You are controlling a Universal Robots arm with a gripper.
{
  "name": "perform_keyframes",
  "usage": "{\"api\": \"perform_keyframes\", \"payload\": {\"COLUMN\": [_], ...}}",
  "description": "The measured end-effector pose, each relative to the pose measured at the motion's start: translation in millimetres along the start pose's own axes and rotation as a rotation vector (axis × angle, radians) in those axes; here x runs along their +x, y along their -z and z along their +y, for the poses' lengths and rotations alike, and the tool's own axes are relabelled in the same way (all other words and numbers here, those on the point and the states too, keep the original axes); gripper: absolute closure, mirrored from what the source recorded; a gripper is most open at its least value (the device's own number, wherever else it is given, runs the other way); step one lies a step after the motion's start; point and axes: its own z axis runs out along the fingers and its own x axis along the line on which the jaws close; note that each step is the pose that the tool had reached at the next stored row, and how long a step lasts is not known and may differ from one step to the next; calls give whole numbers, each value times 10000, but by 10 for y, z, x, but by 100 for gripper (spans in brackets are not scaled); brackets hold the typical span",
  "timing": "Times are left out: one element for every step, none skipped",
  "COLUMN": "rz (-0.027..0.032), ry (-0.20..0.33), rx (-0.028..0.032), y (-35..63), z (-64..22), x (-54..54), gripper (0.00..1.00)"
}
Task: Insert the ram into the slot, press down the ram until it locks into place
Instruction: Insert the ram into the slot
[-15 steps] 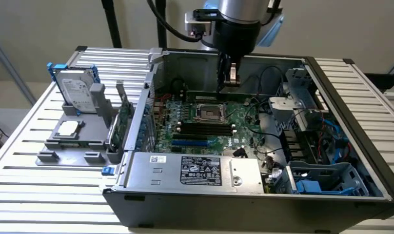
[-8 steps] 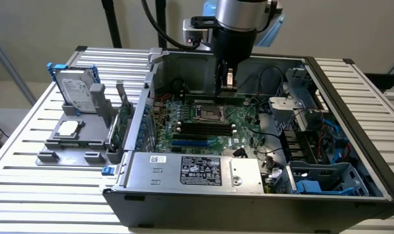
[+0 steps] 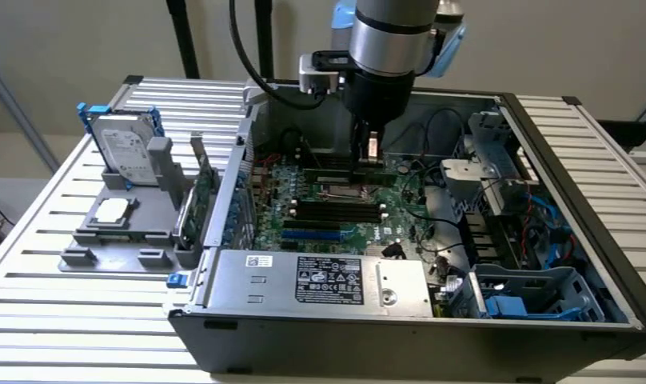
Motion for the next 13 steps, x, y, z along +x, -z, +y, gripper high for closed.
{"api": "perform_keyframes", "payload": {"rz": [-1, 0, 0, 0, -1, -1, -2, -1, -1, -2, -3, -3, -2], "ry": [0, 0, -1, -3, -10, -17, -26, -36, -44, -51, -58, -61, -63], "rx": [0, 0, 0, 0, 0, 0, 0, 0, 0, 0, 1, 1, 1], "y": [-33, -52, -69, -87, -106, -123, -142, -160, -179, -197, -216, -234, -252], "z": [-1, -2, -2, -2, 0, 3, 8, 17, 26, 34, 42, 48, 52], "x": [0, 1, 1, 1, 2, 2, 2, 3, 3, 3, 3, 3, 4], "gripper": [87, 87, 87, 87, 87, 87, 87, 87, 87, 87, 87, 87, 87]}}
